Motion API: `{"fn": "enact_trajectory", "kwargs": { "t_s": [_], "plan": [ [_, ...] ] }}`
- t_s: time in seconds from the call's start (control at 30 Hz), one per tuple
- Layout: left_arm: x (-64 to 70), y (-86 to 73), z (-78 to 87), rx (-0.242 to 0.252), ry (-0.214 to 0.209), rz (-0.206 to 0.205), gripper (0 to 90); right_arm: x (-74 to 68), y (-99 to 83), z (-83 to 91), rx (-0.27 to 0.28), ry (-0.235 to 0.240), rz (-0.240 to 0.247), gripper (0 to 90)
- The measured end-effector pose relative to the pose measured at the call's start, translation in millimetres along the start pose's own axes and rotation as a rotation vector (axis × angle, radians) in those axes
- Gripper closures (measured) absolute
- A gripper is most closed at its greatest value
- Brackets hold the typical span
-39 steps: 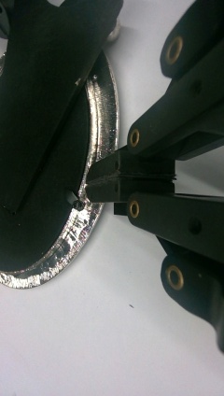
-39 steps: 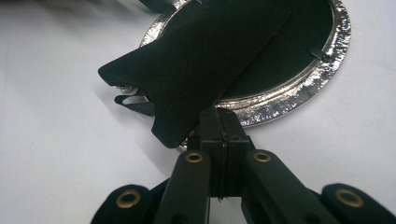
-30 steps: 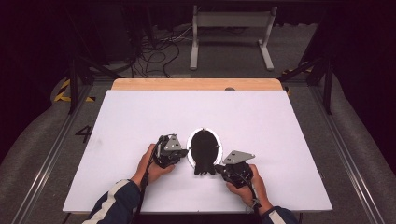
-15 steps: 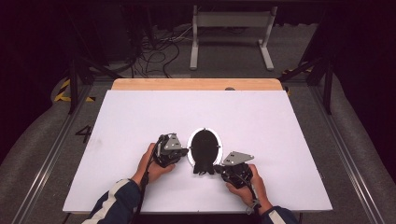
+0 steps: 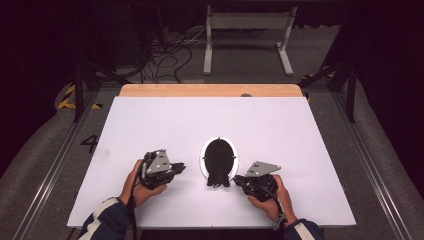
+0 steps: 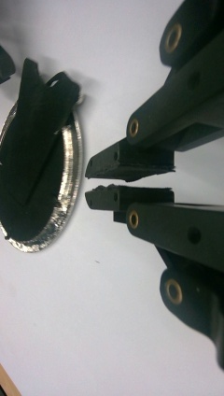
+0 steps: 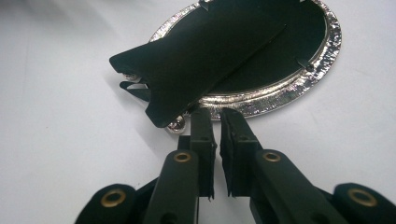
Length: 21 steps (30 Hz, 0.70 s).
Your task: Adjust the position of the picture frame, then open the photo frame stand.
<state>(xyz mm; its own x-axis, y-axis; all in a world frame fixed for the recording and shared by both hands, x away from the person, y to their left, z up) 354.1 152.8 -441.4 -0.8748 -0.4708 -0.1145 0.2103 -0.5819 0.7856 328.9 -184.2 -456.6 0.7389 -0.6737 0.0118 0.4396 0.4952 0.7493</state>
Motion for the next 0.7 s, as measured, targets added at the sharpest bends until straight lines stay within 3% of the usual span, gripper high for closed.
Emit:
{"fn": "enact_trajectory", "kwargs": {
  "t_s": [0.1,0.27,0.33,0.37,0.4,0.43,0.53,0.7],
  "plan": [
    [0.7,-9.9,10.5,0.007,0.002,0.009,78.2,-0.9,0.2,3.2,0.0,0.01,0.001,81.0],
    [4.1,-36.2,42.5,0.022,0.059,0.01,61.8,-6.9,0.1,10.0,-0.007,0.039,0.009,74.1],
    [4.2,-45.7,50.9,0.02,0.072,0.03,55.5,-8.0,-0.7,10.7,-0.021,0.053,0.009,71.7],
    [4.2,-45.7,50.9,0.02,0.072,0.03,50.9,-8.8,-1.1,11.1,-0.02,0.055,0.009,71.1],
    [4.8,-51.9,55.0,0.013,0.098,0.05,50.9,-8.8,-1.1,11.1,-0.02,0.055,0.009,71.1],
    [5.1,-56.8,57.8,0.012,0.104,0.06,43.9,-9.4,-1.6,11.5,-0.022,0.059,0.009,70.0],
    [4.6,-70.0,62.7,-0.009,0.11,0.095,35.9,-9.4,-2.2,10.8,-0.031,0.057,0.011,67.4],
    [7.5,-83.7,68.6,-0.04,0.122,0.117,29.2,-10.3,-1.2,7.2,-0.043,0.066,0.02,66.3]
  ]
}}
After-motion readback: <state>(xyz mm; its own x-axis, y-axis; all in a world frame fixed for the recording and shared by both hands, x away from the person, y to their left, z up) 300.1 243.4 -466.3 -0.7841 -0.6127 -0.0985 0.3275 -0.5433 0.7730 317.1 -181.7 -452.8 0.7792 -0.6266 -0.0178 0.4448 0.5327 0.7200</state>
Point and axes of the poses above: each handheld gripper's, and its own axes: z roughly backward along the jaws, y roughly out of its top, x roughly to its right, the point moved 1 cm from there along -z, roughly forward along the jaws, and after that the axes turned 1 degree about -y, right-handed, at the moved point
